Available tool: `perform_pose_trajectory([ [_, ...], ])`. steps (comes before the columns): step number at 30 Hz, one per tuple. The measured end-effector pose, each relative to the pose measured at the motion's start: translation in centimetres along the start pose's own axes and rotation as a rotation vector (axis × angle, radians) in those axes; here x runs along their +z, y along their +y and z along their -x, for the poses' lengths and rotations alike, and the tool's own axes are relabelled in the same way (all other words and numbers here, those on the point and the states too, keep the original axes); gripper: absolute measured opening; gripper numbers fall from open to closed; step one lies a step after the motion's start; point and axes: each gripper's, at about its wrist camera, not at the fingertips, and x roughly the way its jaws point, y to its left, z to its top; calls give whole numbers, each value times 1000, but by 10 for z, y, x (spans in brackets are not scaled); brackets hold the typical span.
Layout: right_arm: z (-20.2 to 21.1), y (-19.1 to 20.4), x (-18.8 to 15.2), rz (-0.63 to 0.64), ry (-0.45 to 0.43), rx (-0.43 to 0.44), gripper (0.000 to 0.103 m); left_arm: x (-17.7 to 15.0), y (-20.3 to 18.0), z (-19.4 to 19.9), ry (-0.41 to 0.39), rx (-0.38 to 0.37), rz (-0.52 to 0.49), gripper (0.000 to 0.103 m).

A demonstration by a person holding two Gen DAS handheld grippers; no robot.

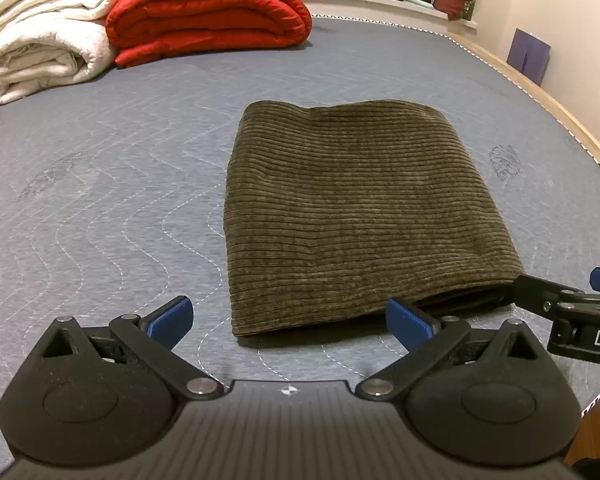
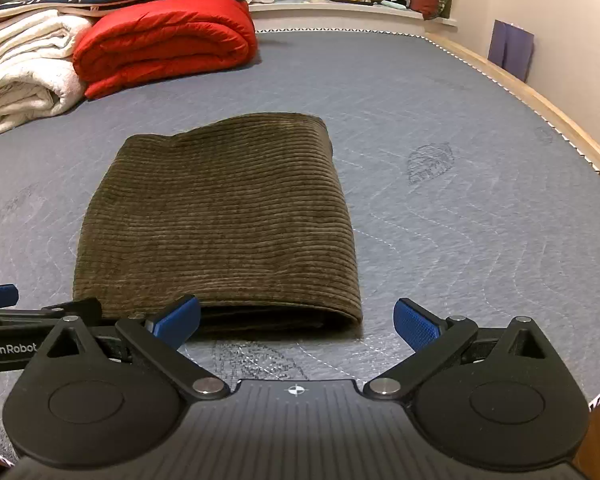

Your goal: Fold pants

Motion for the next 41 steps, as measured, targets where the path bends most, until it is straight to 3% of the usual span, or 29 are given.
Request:
perform_pose_trajectory([
  [41,-1,1,-2,11,5,-5,102,-1,-4,6,-30,-17,-25,103],
])
